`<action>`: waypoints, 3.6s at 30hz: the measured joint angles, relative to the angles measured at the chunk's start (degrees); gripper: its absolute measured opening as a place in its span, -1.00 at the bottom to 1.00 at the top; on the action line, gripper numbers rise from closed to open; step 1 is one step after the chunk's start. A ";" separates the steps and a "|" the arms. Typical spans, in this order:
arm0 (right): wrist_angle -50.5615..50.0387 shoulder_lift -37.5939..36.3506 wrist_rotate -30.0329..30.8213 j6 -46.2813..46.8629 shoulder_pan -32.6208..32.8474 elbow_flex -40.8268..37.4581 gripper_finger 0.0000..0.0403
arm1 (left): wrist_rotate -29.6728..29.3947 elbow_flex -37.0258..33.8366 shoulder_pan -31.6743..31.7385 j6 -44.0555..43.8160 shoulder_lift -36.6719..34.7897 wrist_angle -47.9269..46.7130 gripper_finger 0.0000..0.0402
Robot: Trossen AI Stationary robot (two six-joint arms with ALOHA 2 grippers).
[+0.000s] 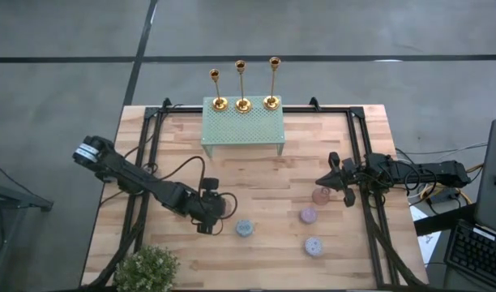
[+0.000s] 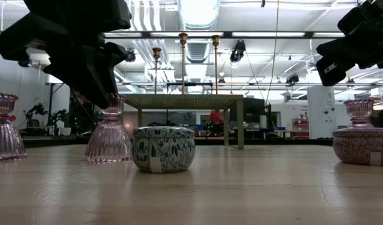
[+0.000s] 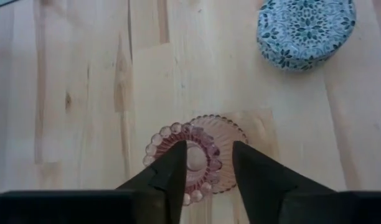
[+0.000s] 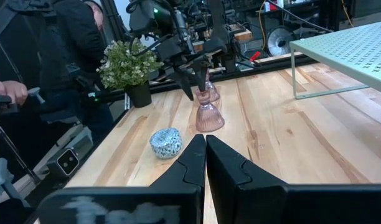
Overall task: Pick & Place candle stick holders
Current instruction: Put the middle pink candle holder on the shelf
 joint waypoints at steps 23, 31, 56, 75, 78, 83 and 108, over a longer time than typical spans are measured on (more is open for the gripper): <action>0.00 0.00 0.01 0.01 0.03 0.00 -0.96 | -1.40 7.29 0.28 4.79 -0.51 -4.37 -0.86; 0.00 -0.02 0.01 0.01 0.02 0.00 -0.96 | -5.53 15.09 2.52 9.64 -0.56 -9.41 -0.84; 0.04 0.05 0.00 0.00 -0.02 0.00 -0.96 | 0.40 39.70 31.56 30.04 5.94 -4.12 -0.86; -0.02 0.31 0.00 0.02 0.00 0.02 -0.96 | 4.01 54.49 42.50 39.78 22.36 -11.15 -0.85; -0.02 0.31 0.01 0.01 0.03 0.01 -0.96 | 4.35 55.39 42.93 42.58 23.04 -11.03 -0.85; 0.00 0.33 0.02 0.02 0.02 0.02 -0.96 | 6.12 55.97 43.28 43.78 23.78 -10.91 -0.85; -0.02 0.32 0.01 0.01 0.02 0.01 -0.96 | 6.09 55.97 43.81 45.04 24.95 -10.20 -0.84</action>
